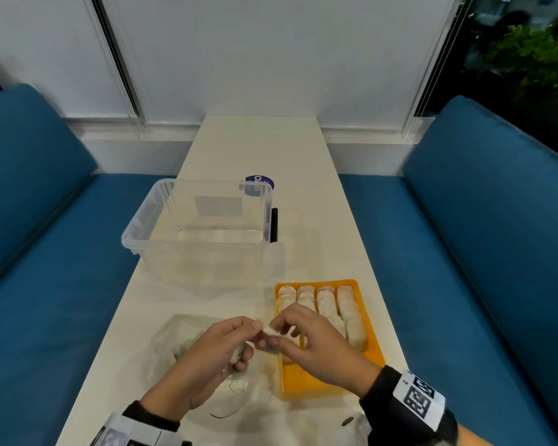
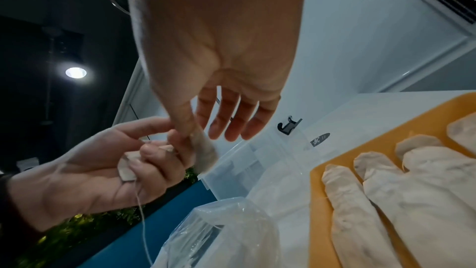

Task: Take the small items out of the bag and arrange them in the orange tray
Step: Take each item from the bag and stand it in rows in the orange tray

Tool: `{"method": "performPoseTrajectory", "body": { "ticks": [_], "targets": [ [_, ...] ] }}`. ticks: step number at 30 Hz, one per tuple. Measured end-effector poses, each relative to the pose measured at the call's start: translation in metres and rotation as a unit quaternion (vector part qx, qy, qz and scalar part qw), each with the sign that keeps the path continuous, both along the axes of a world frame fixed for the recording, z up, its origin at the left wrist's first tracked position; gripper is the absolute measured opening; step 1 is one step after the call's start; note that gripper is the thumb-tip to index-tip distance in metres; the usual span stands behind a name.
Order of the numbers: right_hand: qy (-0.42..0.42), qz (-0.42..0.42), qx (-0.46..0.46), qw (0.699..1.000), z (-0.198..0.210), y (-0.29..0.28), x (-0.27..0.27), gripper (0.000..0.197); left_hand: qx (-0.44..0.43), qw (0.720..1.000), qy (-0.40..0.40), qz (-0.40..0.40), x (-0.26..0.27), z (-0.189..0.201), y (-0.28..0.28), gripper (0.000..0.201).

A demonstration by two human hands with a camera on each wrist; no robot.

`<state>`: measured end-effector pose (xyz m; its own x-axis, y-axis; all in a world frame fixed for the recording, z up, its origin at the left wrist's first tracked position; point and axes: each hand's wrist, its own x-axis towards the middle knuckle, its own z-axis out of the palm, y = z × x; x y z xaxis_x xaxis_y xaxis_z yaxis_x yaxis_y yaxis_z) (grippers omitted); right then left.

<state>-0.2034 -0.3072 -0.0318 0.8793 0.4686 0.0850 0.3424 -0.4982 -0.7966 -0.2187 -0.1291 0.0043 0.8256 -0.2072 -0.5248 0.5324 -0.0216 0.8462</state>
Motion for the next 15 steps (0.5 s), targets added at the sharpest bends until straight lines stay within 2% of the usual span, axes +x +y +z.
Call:
{"method": "performPoseTrajectory", "body": {
  "ticks": [2,3,5,8,11,13,15],
  "targets": [
    [0.011,-0.027,0.027,0.999,0.000,0.000,0.001,0.014,0.027,0.999,-0.033,-0.010,-0.001,-0.003,0.004,0.029],
    [0.030,-0.039,0.045,0.998,0.000,0.000,0.001,0.007,0.049,0.997,-0.055,-0.016,-0.001,-0.005,0.006,0.039],
    [0.077,-0.041,0.079,0.993,0.000,-0.002,-0.001,0.015,0.096,0.992,-0.080,-0.035,-0.001,-0.008,0.008,0.050],
    [0.142,-0.037,0.121,0.982,-0.001,-0.007,0.000,0.011,0.127,0.984,-0.093,-0.085,-0.002,-0.011,0.003,0.027],
    [0.182,-0.073,0.159,0.968,0.002,-0.014,0.004,0.005,0.163,0.974,-0.113,-0.105,0.001,-0.016,-0.006,0.011],
    [0.201,-0.105,0.163,0.960,0.004,-0.024,0.008,0.003,0.162,0.972,-0.118,-0.121,0.003,-0.018,-0.010,0.005],
    [0.203,-0.146,0.141,0.958,0.005,-0.038,0.016,0.007,0.156,0.972,-0.110,-0.136,0.005,-0.019,-0.008,0.008]
  ]
}}
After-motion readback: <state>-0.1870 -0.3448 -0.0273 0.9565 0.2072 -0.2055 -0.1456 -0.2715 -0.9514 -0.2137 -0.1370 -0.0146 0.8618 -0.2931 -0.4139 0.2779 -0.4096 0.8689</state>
